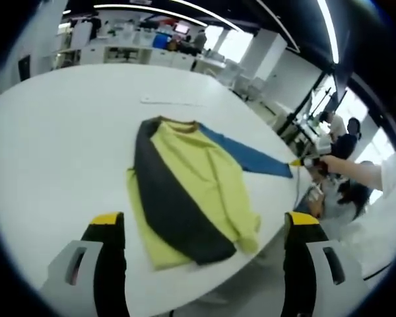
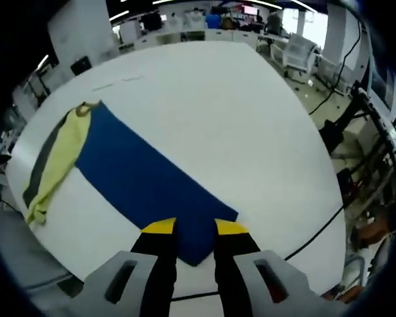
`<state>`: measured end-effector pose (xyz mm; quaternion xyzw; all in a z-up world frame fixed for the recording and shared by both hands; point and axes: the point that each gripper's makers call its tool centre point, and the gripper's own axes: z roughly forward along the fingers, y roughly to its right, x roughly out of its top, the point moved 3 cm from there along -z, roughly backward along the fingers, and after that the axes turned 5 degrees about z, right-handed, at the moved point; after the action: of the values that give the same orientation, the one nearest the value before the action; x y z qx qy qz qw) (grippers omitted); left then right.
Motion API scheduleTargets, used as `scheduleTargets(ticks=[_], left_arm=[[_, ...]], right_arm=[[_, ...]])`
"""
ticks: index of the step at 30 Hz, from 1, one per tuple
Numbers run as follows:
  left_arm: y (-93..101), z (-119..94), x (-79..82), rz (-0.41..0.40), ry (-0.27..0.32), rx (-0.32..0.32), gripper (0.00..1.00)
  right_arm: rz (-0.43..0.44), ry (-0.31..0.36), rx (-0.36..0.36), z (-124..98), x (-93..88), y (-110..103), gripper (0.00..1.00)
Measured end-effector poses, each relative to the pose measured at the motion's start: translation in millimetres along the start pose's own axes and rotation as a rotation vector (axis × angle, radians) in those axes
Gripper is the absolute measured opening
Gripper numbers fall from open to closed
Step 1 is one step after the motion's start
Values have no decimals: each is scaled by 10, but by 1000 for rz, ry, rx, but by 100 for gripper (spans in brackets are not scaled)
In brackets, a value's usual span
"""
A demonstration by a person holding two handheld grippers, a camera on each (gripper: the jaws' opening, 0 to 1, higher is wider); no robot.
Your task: Fold the garment on the visible template until the final outline fits inside the template.
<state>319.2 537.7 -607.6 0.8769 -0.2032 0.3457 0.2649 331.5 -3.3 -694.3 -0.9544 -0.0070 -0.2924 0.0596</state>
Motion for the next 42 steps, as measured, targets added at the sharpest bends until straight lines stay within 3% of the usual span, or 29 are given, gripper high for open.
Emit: scheduleTargets(ticks=[22,30,42], left_arm=[[-15,-206,-179,10,3,27,97],[2,-264,-188,26,7,34,97],[36,-360,-284,31,2,44,96]], right_arm=[[-66,113,218,-320,161,-1152,55],[-115,135,261,-373,127,-1343,66],[-94,168,287,-462,97,-1493,77]])
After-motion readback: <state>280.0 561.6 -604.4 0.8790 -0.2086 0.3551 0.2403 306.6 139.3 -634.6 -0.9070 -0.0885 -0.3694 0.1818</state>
